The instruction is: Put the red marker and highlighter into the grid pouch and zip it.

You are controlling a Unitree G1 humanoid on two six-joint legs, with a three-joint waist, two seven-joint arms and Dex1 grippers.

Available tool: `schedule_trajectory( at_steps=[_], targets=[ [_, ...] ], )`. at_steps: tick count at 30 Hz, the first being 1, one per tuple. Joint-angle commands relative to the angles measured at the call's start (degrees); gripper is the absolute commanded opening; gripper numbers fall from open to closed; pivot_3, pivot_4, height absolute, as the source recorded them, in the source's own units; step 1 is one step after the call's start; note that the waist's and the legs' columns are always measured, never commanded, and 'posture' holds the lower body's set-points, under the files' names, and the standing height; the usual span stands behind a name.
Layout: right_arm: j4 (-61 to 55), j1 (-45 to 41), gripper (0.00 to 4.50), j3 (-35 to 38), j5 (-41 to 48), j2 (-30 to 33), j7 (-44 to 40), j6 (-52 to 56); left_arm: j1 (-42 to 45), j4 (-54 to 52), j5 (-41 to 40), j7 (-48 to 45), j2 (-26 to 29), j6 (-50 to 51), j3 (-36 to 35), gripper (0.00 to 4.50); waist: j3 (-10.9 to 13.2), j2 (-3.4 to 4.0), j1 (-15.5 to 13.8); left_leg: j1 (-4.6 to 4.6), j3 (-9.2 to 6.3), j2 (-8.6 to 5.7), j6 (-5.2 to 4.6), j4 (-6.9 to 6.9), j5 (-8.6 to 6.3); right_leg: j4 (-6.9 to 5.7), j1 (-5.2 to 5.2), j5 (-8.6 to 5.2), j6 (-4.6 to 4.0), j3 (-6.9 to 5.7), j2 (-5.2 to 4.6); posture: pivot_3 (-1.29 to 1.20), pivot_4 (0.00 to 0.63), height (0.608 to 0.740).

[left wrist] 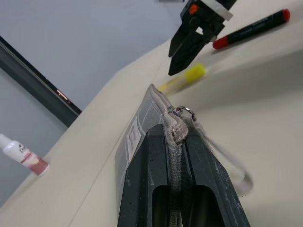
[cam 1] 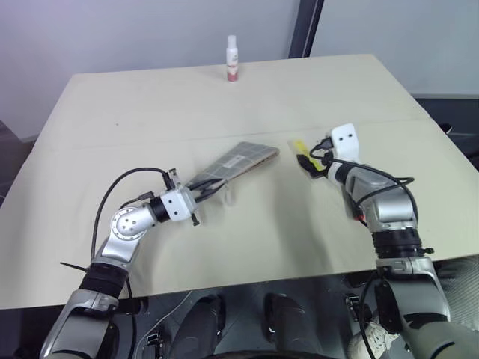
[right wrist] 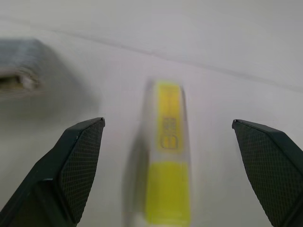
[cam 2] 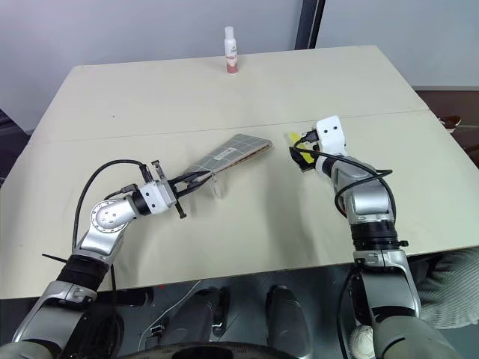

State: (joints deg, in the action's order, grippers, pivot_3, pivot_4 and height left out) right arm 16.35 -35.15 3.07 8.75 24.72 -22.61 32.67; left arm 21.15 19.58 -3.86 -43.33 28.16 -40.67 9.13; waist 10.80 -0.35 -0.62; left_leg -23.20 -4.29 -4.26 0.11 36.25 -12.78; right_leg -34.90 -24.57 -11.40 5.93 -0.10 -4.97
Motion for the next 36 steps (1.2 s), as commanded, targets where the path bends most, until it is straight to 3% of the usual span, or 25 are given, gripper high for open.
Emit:
schedule_trajectory(
  at_steps=[1, 3, 6, 10, 11, 17, 23, 27, 36],
  targets=[
    [2.04, -0.64, 4.47, -0.07, -0.37, -0.94, 0.55, 1.11, 1.60, 0.37, -0.18, 0.82, 0.54, -1.03, -2.03, 0.00, 0.00, 0.00, 0.07, 0.00, 0.01, 0.00, 0.00, -0.01, 0.00, 0.00, -0.01, 0.00, 0.00, 0.00, -0.01, 0.00, 0.150, 0.740],
    [3.35, -0.20, 4.47, -0.39, -0.83, -1.13, 0.53, 1.26, 1.80, 0.34, -0.33, 0.80, 0.46, -0.76, -2.16, 0.00, 0.00, 0.01, 0.12, -0.01, 0.01, -0.01, 0.00, -0.01, 0.00, 0.00, -0.04, 0.01, 0.01, 0.00, 0.00, 0.00, 0.150, 0.740],
    [3.70, 0.27, 3.19, -0.09, -1.00, -1.22, 1.20, 2.14, 1.51, 0.15, -0.33, 0.80, 0.23, -0.57, -2.25, 0.00, -0.01, 0.01, 0.14, 0.01, 0.01, 0.00, 0.00, 0.01, 0.00, -0.02, -0.02, 0.01, 0.02, 0.00, 0.01, 0.00, 0.150, 0.740],
    [-0.10, 1.09, 1.05, 0.74, -0.51, -0.66, 1.37, 2.29, 1.06, -0.04, -0.71, 0.72, -0.04, -0.02, -2.34, 0.00, -0.01, 0.01, 0.12, 0.02, 0.01, 0.00, 0.00, 0.04, 0.00, -0.03, 0.00, 0.01, 0.00, 0.00, 0.02, 0.00, 0.150, 0.740],
    [-1.23, 1.40, 0.87, 1.36, -0.30, -0.32, 1.42, 1.86, 1.12, -0.05, -1.00, 0.72, -0.20, 0.24, -2.43, 0.00, -0.01, 0.01, 0.09, 0.02, 0.01, 0.00, 0.00, 0.04, 0.00, -0.04, 0.00, 0.01, 0.01, 0.00, 0.01, 0.00, 0.150, 0.740],
    [-17.70, 8.27, 0.90, 6.26, 8.13, 2.20, -7.61, -0.68, 2.49, 0.71, -2.81, 0.02, -0.79, 2.10, -3.22, 0.00, 0.00, 0.01, 0.01, -0.05, 0.01, -0.01, 0.00, 0.04, 0.00, -0.03, -0.04, 0.02, 0.05, 0.00, 0.00, 0.00, 0.150, 0.740],
    [-31.27, 18.25, 0.90, 5.70, 14.65, 8.66, -20.06, -1.97, 4.40, -0.14, -8.76, -3.14, -0.90, 7.04, -5.22, 0.00, 0.01, -0.01, 0.20, -0.06, -0.02, 0.01, -0.01, 0.04, 0.00, -0.01, -0.03, -0.01, 0.07, -0.03, 0.00, 0.00, 0.150, 0.740],
    [-32.92, 16.04, 0.90, 3.63, 14.42, 7.45, -17.92, -0.47, 6.90, -2.41, -15.77, -5.03, -2.23, 16.84, -7.15, 0.00, 0.02, -0.03, 0.55, -0.07, -0.02, 0.03, -0.01, 0.21, 0.00, -0.03, 0.00, -0.12, -0.09, -0.02, 0.00, 0.00, 0.150, 0.740],
    [-31.08, 11.85, 0.90, -1.25, 12.25, 5.86, -16.67, -1.64, 7.55, -2.96, -15.64, -8.93, -2.46, 18.44, -7.87, 0.00, 0.03, -0.05, 0.41, -0.16, -0.03, 0.08, 0.00, 0.37, -0.01, -0.03, 0.00, -0.07, -0.17, -0.03, 0.04, 0.00, 0.150, 0.740]
  ],
)
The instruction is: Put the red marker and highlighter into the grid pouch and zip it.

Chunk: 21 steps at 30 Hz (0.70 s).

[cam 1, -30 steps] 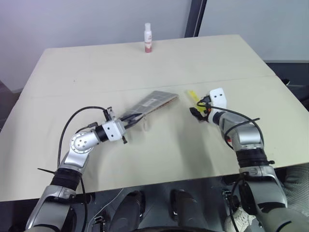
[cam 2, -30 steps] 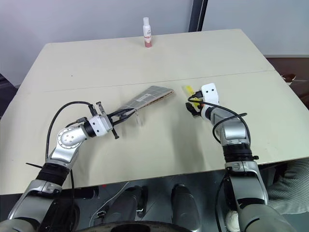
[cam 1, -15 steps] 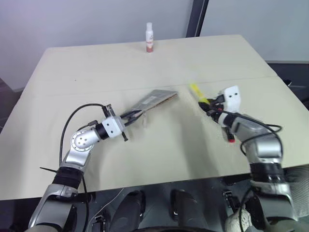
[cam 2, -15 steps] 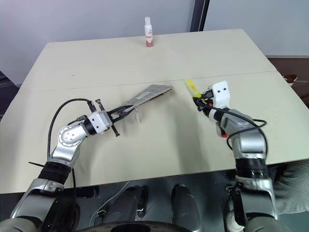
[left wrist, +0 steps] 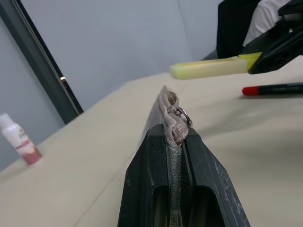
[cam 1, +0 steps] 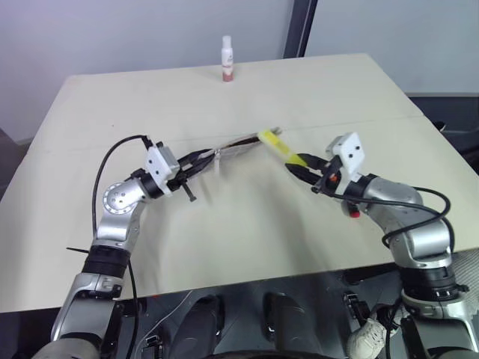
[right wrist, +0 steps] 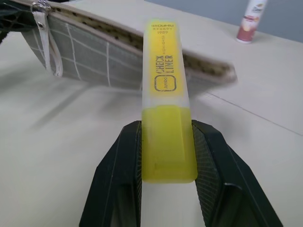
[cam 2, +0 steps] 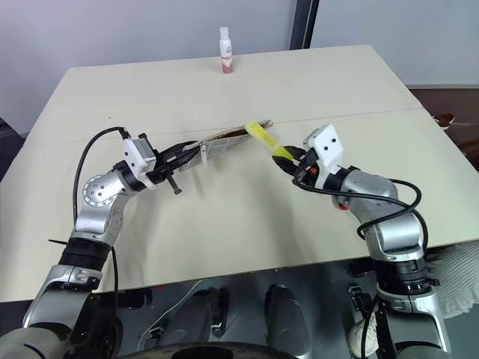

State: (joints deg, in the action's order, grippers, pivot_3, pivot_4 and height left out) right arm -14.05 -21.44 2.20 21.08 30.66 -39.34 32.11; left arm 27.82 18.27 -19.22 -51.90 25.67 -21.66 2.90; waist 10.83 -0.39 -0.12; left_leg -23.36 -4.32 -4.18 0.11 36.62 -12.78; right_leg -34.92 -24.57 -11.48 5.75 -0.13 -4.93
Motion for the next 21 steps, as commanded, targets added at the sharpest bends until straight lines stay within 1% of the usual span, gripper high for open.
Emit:
schedule_trajectory(
  at_steps=[1, 3, 9, 18, 21],
  targets=[
    [-0.51, -2.00, 0.90, -0.78, -0.32, 0.00, -0.22, -1.18, 0.94, -1.77, -0.23, -0.34, -0.13, -0.52, -1.71, 0.00, 0.00, 0.00, -0.19, -0.01, 0.00, -0.01, 0.00, 0.00, 0.00, 0.01, -0.01, 0.00, 0.00, 0.00, -0.01, 0.00, 0.150, 0.740],
    [0.40, -2.00, 0.90, -1.15, -0.92, 0.10, -0.38, -2.10, 0.95, -2.50, -0.93, 0.73, -0.93, 0.64, -2.37, 0.00, 0.00, 0.00, -0.43, -0.01, 0.00, -0.01, 0.00, 0.00, 0.00, 0.01, -0.01, 0.00, -0.01, 0.00, -0.02, 0.00, 0.150, 0.740],
    [0.08, -2.79, 0.90, -1.35, -0.56, -0.05, -0.39, -1.51, 0.81, -3.11, -0.27, 0.90, -0.76, -0.06, -3.71, 0.00, 0.01, -0.01, -0.58, -0.01, 0.00, -0.01, 0.01, 0.00, -0.01, 0.03, 0.00, -0.01, -0.03, 0.00, -0.02, 0.00, 0.150, 0.740],
    [2.49, -5.21, 0.90, -4.33, -3.63, -0.24, -0.36, -2.78, 0.55, -3.24, 2.18, -1.24, -0.61, -2.32, -2.11, 0.00, 0.01, -0.01, -0.52, -0.01, 0.00, -0.01, 0.01, 0.00, -0.01, 0.03, -0.01, -0.01, -0.03, 0.00, -0.01, 0.00, 0.150, 0.740],
    [2.34, -5.77, 0.90, -2.95, -2.33, -0.47, -0.23, -1.87, 0.48, -2.95, 2.96, -1.83, -0.59, -2.95, -1.94, 0.00, 0.01, -0.01, -0.57, -0.02, 0.00, -0.01, 0.01, 0.00, -0.01, 0.05, -0.01, -0.01, -0.03, 0.00, -0.02, 0.00, 0.150, 0.740]
  ],
)
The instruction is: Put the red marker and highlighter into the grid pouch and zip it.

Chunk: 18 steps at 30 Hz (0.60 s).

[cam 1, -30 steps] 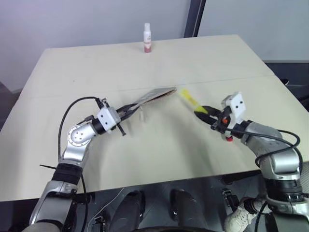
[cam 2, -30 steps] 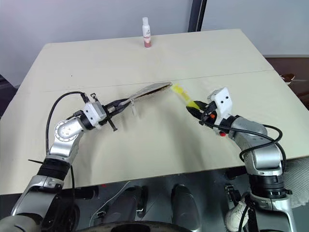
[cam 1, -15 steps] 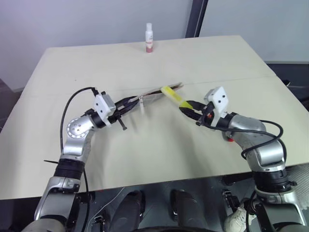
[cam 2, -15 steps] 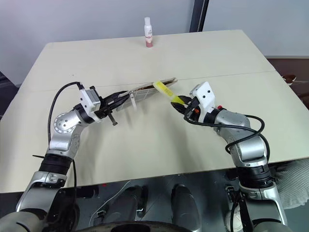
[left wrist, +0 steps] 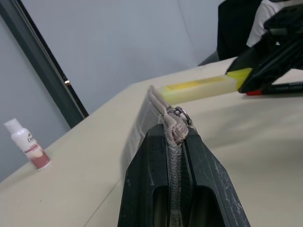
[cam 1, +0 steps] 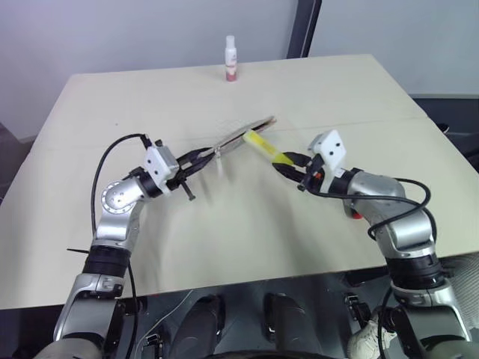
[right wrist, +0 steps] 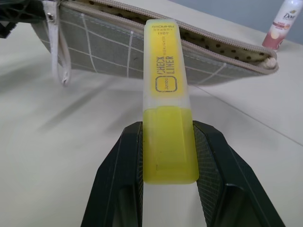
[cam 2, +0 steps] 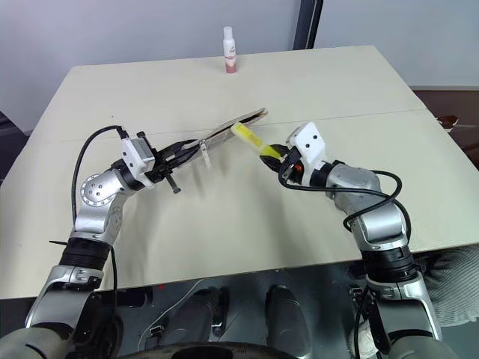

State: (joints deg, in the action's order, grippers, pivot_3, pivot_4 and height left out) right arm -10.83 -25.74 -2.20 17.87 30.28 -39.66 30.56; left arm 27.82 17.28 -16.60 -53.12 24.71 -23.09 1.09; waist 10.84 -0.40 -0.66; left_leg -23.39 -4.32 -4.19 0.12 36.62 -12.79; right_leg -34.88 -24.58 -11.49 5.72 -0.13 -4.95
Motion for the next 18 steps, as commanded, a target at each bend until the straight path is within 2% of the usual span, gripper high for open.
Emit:
schedule_trajectory(
  at_steps=[1, 10, 18],
  targets=[
    [-0.99, -1.63, 0.90, 1.80, 1.16, -0.05, 0.07, -0.09, 0.52, -1.75, 0.36, -0.65, 0.31, -1.53, -0.26, 0.00, 0.00, 0.00, -0.05, -0.01, 0.00, 0.00, 0.00, 0.00, 0.00, 0.01, 0.00, 0.00, 0.00, 0.00, 0.00, 0.00, 0.150, 0.740],
    [-0.12, -0.38, 0.90, 0.81, -0.22, 1.98, -0.89, -0.06, -0.84, 1.20, 4.34, -4.14, 1.49, -8.54, 1.75, 0.00, 0.00, 0.00, -0.01, -0.02, 0.00, 0.00, 0.00, -0.02, 0.00, 0.08, 0.00, 0.00, -0.01, 0.00, -0.05, 0.00, 0.150, 0.740],
    [0.79, 1.49, 0.90, -5.44, -6.78, 6.56, -4.60, -3.58, -0.22, 2.08, 4.33, -3.71, 1.03, -9.65, 1.65, 0.00, 0.00, 0.00, -0.02, -0.04, 0.00, 0.00, 0.00, -0.05, 0.00, 0.17, 0.00, 0.00, -0.01, 0.00, -0.05, 0.00, 0.150, 0.740]
  ],
)
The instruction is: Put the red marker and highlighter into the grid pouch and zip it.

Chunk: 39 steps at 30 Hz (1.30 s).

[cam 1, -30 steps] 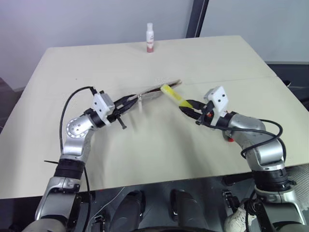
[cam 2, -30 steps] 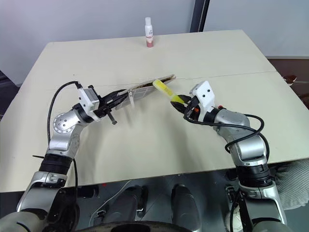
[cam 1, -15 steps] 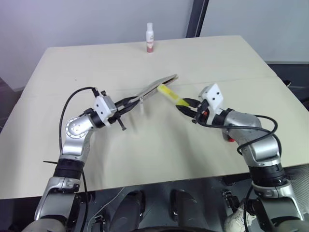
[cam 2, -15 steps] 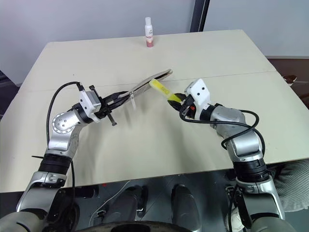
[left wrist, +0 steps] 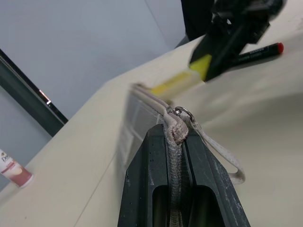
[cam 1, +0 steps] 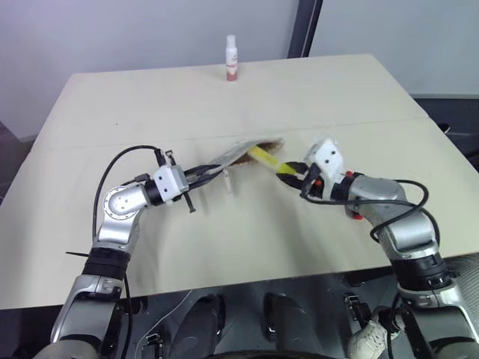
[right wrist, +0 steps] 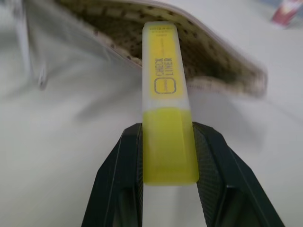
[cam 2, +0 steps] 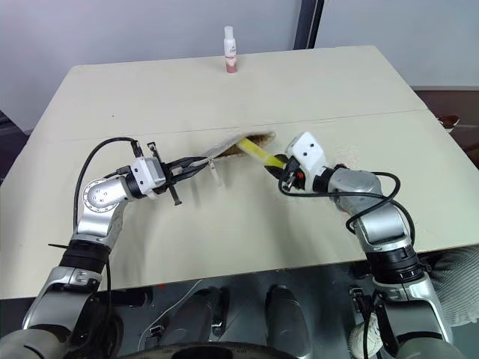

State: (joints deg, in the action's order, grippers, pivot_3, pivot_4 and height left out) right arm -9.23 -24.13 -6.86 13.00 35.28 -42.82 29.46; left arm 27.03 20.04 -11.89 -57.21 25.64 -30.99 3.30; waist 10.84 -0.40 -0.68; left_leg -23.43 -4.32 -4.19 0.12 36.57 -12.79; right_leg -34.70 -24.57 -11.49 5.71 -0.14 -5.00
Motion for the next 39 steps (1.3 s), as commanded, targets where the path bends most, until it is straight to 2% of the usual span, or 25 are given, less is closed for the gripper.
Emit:
schedule_trajectory(
  at_steps=[1, 4, 7, 13, 16, 23, 27, 36, 38, 39],
  targets=[
    [-0.52, -0.25, 0.90, -1.18, -2.75, 1.89, -1.93, -4.05, 0.74, -0.58, -0.40, 0.20, 0.14, -2.20, -0.55, 0.00, 0.00, 0.00, -0.01, 0.00, 0.00, 0.00, 0.00, 0.00, 0.00, 0.01, 0.01, 0.00, 0.00, 0.00, 0.01, 0.00, 0.150, 0.740],
    [1.18, -2.35, 0.90, -2.28, -4.61, 1.16, -3.86, -13.00, 1.22, -0.68, -1.09, -1.67, 0.51, -4.06, -0.09, 0.00, 0.00, 0.00, 0.08, 0.00, 0.00, 0.00, 0.00, -0.01, 0.00, 0.08, 0.03, 0.01, 0.01, -0.01, 0.02, 0.00, 0.150, 0.740],
    [5.14, -5.91, 0.90, -5.36, -7.74, -1.36, -5.49, -23.80, 0.82, 0.75, 1.69, -4.01, 1.52, -9.84, 2.14, 0.00, 0.00, -0.01, 0.51, 0.01, 0.03, 0.01, 0.00, -0.05, 0.00, 0.12, 0.03, 0.03, -0.01, -0.01, 0.06, 0.00, 0.150, 0.740],
    [11.64, -8.77, 0.90, -11.48, -14.28, -4.22, -7.41, -34.45, -0.13, -0.36, -1.91, -7.14, 1.63, -7.81, 3.14, 0.00, 0.01, -0.01, 0.16, 0.04, 0.02, 0.01, 0.00, -0.20, 0.01, 0.21, 0.03, 0.12, 0.15, -0.01, 0.12, 0.00, 0.150, 0.740],
    [13.16, -9.03, 0.90, -13.03, -16.93, -3.47, -9.06, -38.21, 0.32, -0.37, -2.85, -7.99, 1.84, -7.32, 2.60, 0.00, 0.01, -0.01, 0.00, 0.02, 0.02, -0.01, 0.00, -0.27, 0.01, 0.35, 0.03, 0.13, 0.16, -0.01, 0.12, 0.00, 0.150, 0.740],
    [15.11, -8.33, 0.90, -11.10, -18.62, 1.38, -11.09, -44.82, -0.68, -0.27, -4.33, -9.72, 3.74, -7.34, 0.85, 0.00, 0.01, -0.01, 0.07, 0.03, 0.01, -0.01, 0.00, -0.32, 0.00, 0.38, 0.04, 0.13, 0.14, -0.01, 0.13, 0.00, 0.150, 0.740],
    [13.48, -7.26, 0.90, -13.07, -18.18, -0.75, -11.75, -46.28, -2.88, -1.83, -5.64, -10.98, 4.31, -7.38, 1.53, 0.00, 0.00, -0.01, 0.50, 0.06, 0.02, 0.00, 0.00, -0.37, 0.00, 0.38, 0.03, 0.13, 0.15, 0.01, 0.12, 0.00, 0.150, 0.740],
    [19.22, -10.08, 0.90, -13.62, -23.01, -4.20, -8.51, -48.31, -4.31, -2.65, -6.63, -11.72, 4.99, -6.70, 1.08, 0.00, 0.00, -0.01, 0.21, 0.06, 0.01, 0.02, 0.01, -0.32, 0.01, 0.36, 0.04, 0.08, -0.05, 0.01, 0.16, 0.00, 0.150, 0.740],
    [21.28, -10.02, 1.93, -13.30, -23.20, -5.38, -7.48, -46.94, -4.57, -2.89, -6.37, -11.23, 4.62, -6.72, 1.23, 0.00, 0.00, -0.01, 0.22, 0.06, 0.01, 0.02, 0.01, -0.32, 0.01, 0.36, 0.04, 0.10, -0.01, 0.01, 0.17, 0.00, 0.150, 0.740],
    [22.42, -9.78, 2.28, -13.46, -24.31, -5.32, -6.67, -47.56, -4.67, -2.85, -6.08, -10.99, 4.45, -6.94, 1.30, 0.00, 0.00, -0.01, 0.19, 0.06, 0.00, 0.02, 0.01, -0.33, 0.01, 0.36, 0.03, 0.12, 0.02, 0.01, 0.17, 0.00, 0.150, 0.740]
  ],
)
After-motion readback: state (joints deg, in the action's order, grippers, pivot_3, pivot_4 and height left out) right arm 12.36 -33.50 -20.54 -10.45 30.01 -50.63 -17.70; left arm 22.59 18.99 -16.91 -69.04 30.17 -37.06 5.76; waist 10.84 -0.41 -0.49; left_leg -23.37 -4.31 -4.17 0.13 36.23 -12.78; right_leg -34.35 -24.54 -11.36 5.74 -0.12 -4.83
